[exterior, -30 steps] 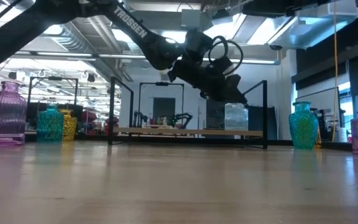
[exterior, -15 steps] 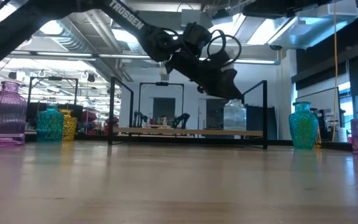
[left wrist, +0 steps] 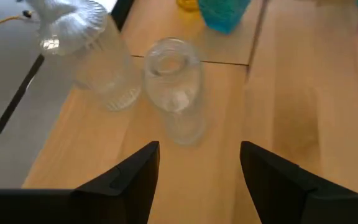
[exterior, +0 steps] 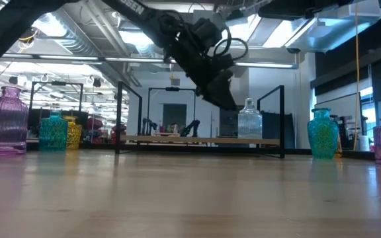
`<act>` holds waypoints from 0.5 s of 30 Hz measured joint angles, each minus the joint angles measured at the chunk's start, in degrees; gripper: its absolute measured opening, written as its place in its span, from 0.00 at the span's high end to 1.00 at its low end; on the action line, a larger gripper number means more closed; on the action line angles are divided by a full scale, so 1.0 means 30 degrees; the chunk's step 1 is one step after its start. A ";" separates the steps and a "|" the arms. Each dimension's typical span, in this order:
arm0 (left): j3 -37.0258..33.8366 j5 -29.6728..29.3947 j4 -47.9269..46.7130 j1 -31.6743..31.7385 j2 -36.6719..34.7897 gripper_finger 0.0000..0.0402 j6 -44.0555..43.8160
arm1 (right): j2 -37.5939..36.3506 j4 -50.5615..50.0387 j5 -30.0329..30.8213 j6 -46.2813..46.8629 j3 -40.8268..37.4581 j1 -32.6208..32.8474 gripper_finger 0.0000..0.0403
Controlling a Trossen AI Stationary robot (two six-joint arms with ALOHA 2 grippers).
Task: Sort vases onto shelf
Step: Put the right transparent vase on the shelf aligned with the other transparent vase
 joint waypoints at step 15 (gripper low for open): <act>0.0006 -0.0778 0.3512 0.0279 0.1370 0.46 -0.0138 | 0.0000 0.0410 -0.0171 0.0000 0.0000 0.0000 0.41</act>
